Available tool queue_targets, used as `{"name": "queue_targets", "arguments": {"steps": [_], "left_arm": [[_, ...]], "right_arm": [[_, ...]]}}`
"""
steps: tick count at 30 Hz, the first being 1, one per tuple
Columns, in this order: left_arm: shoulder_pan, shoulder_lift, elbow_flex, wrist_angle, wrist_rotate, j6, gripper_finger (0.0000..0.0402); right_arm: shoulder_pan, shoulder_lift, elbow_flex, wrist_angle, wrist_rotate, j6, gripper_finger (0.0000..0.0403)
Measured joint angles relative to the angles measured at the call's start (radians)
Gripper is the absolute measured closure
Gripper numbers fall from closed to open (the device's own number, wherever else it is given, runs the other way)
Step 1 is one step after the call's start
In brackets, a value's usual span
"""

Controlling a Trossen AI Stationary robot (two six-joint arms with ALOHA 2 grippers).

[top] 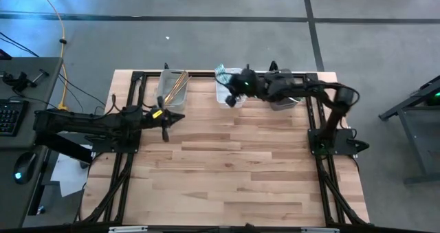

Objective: Sort silverware by color (type)
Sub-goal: Return to Home Position

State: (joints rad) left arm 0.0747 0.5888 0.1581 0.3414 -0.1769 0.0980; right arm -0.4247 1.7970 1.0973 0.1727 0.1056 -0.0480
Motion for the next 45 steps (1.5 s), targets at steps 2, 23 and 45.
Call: {"name": "queue_targets", "arguments": {"steps": [2,23,45], "left_arm": [[0.005,0.010,0.000,0.029,0.033,0.000,0.0401],[0.017,0.150,0.000,0.097,0.167,0.009,0.0401],[0.016,-0.016,0.000,-0.057,0.166,0.022,0.0401]], "right_arm": [[0.019,-0.058,-0.103,0.084,-0.015,-0.004,0.0387],[0.289,-0.661,-0.806,0.499,-0.027,-0.065,0.0403],[0.307,-1.373,-1.087,0.257,0.002,-0.127,0.0403]]}}
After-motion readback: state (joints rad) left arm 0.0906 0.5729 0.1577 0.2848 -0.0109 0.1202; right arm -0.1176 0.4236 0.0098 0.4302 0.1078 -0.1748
